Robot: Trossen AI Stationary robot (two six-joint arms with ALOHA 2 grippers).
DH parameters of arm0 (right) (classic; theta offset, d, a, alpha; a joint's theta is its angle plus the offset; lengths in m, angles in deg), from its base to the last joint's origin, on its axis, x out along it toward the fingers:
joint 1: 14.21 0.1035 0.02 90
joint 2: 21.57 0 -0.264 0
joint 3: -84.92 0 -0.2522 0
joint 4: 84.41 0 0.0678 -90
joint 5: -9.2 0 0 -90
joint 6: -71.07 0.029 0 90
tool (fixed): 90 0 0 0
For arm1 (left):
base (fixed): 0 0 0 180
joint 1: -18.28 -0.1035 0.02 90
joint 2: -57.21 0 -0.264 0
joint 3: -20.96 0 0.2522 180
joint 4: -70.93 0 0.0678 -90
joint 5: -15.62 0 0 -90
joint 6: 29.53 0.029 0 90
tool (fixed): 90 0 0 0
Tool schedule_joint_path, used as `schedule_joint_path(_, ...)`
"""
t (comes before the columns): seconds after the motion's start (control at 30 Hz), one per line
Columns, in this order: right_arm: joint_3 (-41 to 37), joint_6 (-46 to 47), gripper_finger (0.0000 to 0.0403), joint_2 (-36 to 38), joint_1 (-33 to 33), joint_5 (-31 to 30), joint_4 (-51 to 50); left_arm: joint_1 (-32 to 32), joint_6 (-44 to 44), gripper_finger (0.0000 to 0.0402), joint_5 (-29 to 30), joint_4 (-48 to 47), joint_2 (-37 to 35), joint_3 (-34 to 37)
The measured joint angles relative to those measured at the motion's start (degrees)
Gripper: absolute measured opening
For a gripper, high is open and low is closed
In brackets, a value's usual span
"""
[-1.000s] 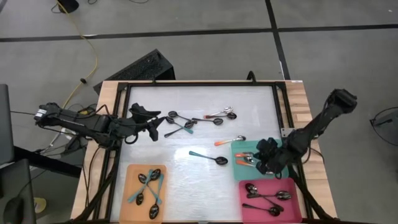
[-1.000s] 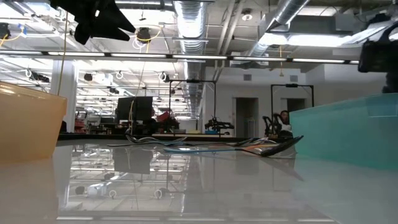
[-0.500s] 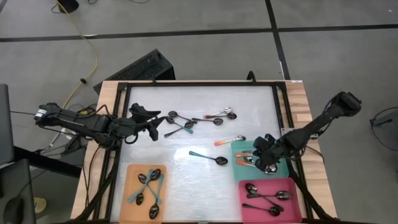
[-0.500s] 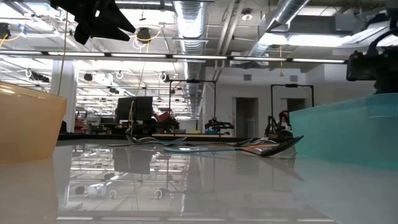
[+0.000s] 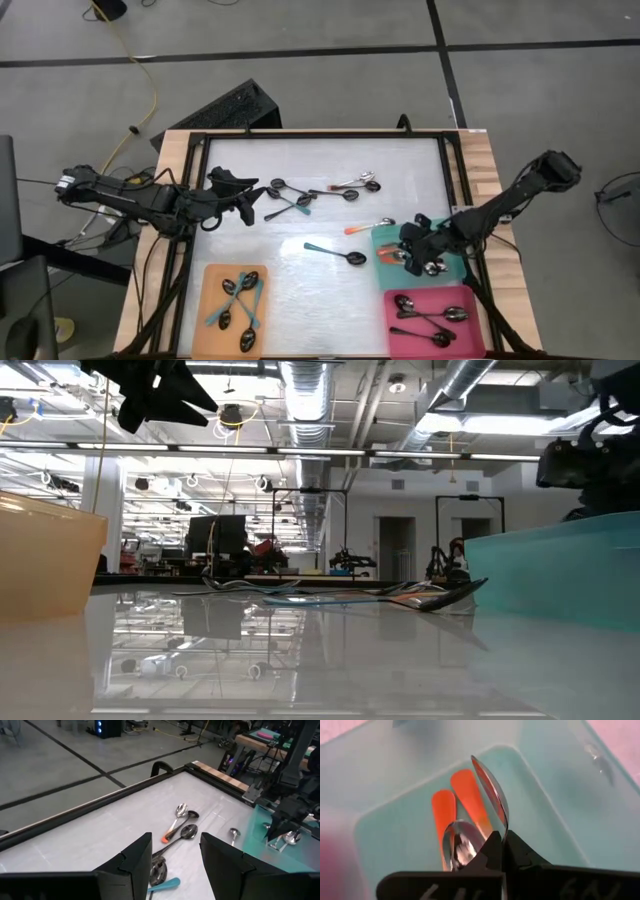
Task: Sort silverware by color (type)
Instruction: Put the orange spoon into the blue bin
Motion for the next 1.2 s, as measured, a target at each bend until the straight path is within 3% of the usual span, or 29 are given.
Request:
schedule_joint_path(0.4, -0.03, -1.85, 0.0005, 0.0, 0.18, -2.06, 1.78, 0.04, -1.89, 0.0151, -0.01, -0.02, -0.02, 0.0)
schedule_joint_path(0.73, -8.39, 4.87, 0.0014, 0.22, 1.86, -3.53, 14.76, 0.04, -2.63, 0.0151, -0.07, -0.02, -0.02, 0.0)
schedule_joint_path(1.2, -8.55, 8.46, 0.0034, 0.11, 1.83, -4.55, 15.0, 0.04, -2.63, 0.0151, -0.02, -0.04, -0.01, 0.0)
